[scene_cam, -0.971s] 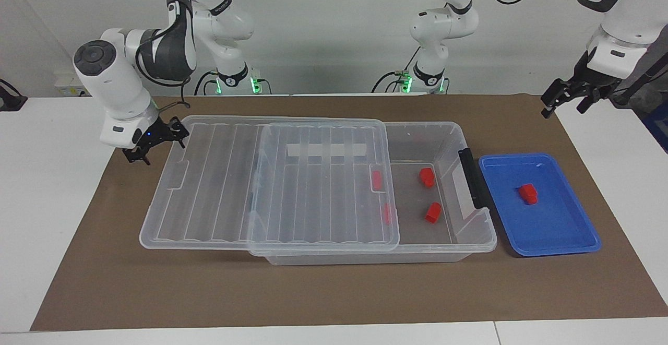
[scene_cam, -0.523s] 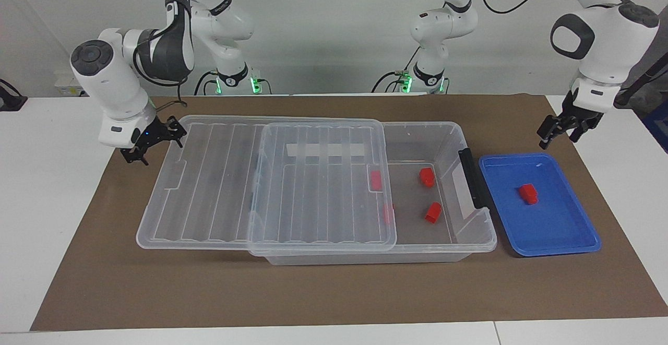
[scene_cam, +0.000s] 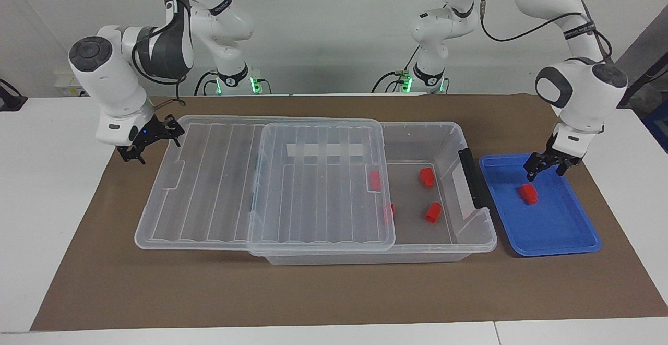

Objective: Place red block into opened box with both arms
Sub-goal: 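Slide the clear lid away from the blue tray with the right gripper, then grasp the red block with the left gripper while the right gripper withdraws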

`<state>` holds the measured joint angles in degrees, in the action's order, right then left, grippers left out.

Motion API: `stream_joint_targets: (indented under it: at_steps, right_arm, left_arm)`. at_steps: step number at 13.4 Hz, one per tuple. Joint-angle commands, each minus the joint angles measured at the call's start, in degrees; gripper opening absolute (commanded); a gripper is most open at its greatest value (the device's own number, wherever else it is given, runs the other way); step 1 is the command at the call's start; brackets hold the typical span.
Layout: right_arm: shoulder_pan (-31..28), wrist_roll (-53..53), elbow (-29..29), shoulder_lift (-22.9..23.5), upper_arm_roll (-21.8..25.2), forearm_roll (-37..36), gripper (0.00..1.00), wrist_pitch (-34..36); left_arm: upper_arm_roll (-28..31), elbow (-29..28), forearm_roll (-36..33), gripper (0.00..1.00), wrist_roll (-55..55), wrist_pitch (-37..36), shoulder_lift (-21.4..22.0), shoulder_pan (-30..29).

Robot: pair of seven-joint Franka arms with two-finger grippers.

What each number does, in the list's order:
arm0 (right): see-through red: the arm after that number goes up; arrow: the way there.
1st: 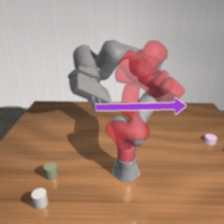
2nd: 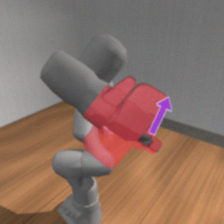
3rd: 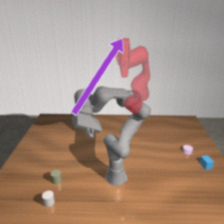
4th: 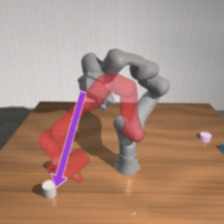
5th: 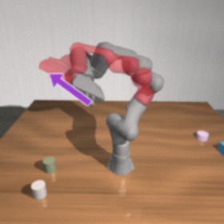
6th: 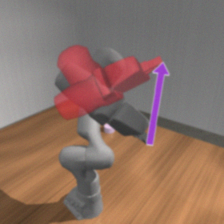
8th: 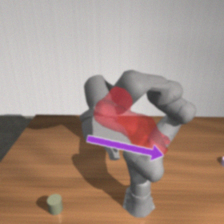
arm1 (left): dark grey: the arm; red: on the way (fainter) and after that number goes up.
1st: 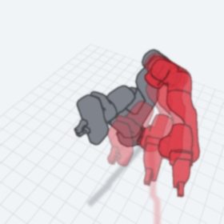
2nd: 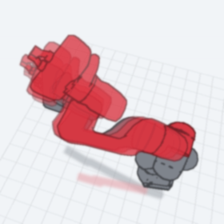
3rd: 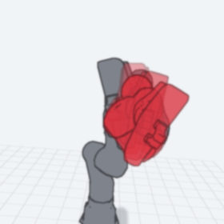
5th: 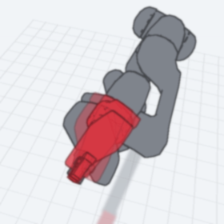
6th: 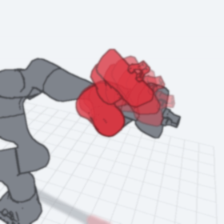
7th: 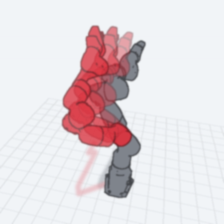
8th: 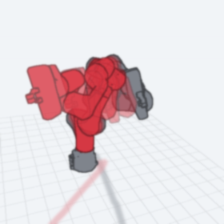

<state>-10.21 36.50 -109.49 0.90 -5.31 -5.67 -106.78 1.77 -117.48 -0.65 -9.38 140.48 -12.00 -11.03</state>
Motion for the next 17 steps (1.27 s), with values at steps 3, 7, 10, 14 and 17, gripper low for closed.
stream_joint_targets:
  at_steps: [3, 7, 10, 14, 17]
  right_arm:
    - [3.87, -18.43, -0.72, -4.76, -0.84, 0.04, 1.0, 2.81]
    - [7.56, -38.38, 0.76, -4.86, -0.84, 1.27, 1.0, 4.13]
    - [7.74, -46.23, 6.72, -3.72, -0.84, 3.91, 1.0, 5.0]
    - [7.92, -52.84, 14.45, -2.93, -0.84, 3.91, 1.0, 8.59]
    - [7.57, -52.93, 21.22, -0.56, -0.84, 2.86, 1.0, 13.34]
  left_arm:
    - [-0.01, -0.2, -0.49, 1.0, -7.22, 7.88, -5.93, -1.1]
    - [-0.01, -1.44, -0.49, 0.96, -7.41, 8.49, -5.93, -0.93]
    - [-0.01, -2.22, -0.49, 0.86, -7.5, 8.49, -5.84, -0.84]
    - [-0.01, -4.94, -0.49, 0.67, -7.06, 8.75, -4.97, -0.58]
    - [0.17, -5.13, -0.49, 0.0, -7.15, 8.76, -4.96, -0.93]
